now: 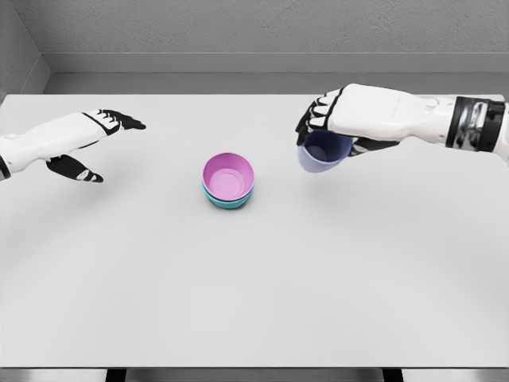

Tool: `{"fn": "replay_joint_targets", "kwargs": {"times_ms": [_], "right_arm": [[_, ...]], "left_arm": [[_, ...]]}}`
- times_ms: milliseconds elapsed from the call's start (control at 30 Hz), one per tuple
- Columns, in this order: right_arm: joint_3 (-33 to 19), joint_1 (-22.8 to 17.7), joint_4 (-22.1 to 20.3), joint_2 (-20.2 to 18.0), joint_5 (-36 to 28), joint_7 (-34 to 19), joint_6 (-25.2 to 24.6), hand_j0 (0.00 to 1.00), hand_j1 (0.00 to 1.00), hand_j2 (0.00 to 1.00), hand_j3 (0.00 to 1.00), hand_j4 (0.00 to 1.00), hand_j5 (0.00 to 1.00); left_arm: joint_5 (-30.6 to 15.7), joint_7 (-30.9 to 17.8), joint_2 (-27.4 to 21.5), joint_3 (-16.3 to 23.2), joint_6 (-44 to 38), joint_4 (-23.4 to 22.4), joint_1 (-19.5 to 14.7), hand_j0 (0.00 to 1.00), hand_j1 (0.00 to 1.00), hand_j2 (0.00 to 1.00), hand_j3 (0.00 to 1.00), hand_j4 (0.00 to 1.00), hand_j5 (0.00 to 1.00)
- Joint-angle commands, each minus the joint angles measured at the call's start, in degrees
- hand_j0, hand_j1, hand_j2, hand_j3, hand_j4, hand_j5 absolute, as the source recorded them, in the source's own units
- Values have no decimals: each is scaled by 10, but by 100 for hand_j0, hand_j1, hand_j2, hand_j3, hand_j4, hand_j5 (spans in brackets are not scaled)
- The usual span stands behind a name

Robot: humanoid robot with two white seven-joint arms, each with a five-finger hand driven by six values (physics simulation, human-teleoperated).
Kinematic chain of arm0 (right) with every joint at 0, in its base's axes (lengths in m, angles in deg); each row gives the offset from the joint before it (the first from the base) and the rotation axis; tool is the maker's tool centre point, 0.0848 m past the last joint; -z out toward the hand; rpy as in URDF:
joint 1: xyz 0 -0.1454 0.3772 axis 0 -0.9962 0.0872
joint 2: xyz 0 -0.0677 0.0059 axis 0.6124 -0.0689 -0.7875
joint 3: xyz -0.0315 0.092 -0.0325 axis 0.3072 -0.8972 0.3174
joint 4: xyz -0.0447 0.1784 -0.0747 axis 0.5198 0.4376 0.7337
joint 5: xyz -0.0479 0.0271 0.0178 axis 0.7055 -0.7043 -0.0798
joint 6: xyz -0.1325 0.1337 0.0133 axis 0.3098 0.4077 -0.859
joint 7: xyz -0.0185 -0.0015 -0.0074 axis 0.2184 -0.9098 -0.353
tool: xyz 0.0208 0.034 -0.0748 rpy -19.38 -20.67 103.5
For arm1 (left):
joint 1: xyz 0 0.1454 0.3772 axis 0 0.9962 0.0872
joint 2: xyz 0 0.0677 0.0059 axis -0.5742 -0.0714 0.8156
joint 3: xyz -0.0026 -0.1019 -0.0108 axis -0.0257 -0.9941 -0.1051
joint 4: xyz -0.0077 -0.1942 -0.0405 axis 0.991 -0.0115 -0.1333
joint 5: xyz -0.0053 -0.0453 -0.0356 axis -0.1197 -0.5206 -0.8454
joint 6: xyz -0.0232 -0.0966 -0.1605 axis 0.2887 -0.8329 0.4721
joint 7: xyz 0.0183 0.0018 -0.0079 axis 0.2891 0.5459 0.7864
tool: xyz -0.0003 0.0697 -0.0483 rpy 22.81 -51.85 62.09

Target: Stacking bowl and cup with both arms

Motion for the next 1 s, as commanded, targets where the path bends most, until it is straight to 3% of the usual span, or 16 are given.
{"fn": "replay_joint_targets", "kwargs": {"times_ms": [0,300,967], "right_arm": [[-1,0,-15,5,-9,0,-2,60,60,60,60,60,60],[-2,1,-30,21,-14,0,-2,60,60,60,60,60,60],[6,3,-31,109,-12,0,-2,60,60,60,60,60,60]], "left_arm": [[-4,0,-1,0,-1,0,0,100,100,100,100,100,100],[-4,0,-1,0,-1,0,0,100,100,100,100,100,100],[-3,0,0,0,-1,0,0,100,100,100,100,100,100]]}}
